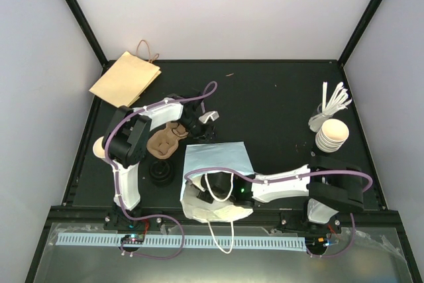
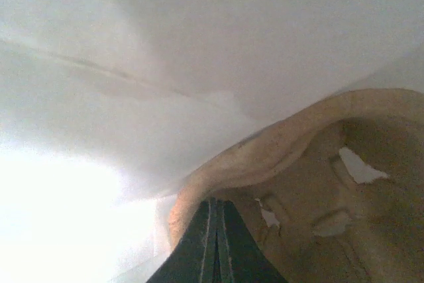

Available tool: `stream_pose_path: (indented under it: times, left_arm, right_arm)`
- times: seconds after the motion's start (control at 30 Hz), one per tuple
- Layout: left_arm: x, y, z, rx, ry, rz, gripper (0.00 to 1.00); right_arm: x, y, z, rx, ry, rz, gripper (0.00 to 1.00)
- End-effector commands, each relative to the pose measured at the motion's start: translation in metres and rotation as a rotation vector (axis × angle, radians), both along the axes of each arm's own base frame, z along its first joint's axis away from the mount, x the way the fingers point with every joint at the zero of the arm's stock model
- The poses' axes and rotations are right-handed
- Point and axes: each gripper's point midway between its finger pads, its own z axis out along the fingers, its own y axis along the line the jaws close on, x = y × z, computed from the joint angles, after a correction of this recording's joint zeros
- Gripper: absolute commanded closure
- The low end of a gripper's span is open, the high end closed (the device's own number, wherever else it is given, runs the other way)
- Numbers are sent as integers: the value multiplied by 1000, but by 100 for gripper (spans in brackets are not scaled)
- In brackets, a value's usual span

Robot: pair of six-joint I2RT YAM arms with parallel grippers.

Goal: Pack the takeout coffee

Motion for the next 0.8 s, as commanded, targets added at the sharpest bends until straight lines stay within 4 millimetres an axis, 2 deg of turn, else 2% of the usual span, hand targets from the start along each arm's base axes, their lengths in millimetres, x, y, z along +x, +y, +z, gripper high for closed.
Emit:
stream_pose_path:
  times: [0.0,0.2,0.37,0.53,0.67,0.77]
  left_arm:
    - [-11,-4,6,-19,6,-24,58]
    - [-17,-4,2,-16,20,-30,58]
    - [-20,-4,4,-18,16,-31,59]
    - [-21,-4,5,-19,14,-29,59]
    - [-21,-4,6,-21,13,-29,60]
    - [-21,-4,7,-20,5,-28,60]
  right_arm:
    - [-10,11,-1,0,39,103,99]
    - [-7,12,-9,-48,40,116,99]
    - [28,1,-11,-106,-39,-97,99]
    - [50,-12,-8,-132,-97,-247,99]
    - [49,-18,6,-77,-115,-254,99]
    - [49,-25,25,-35,-163,-272,99]
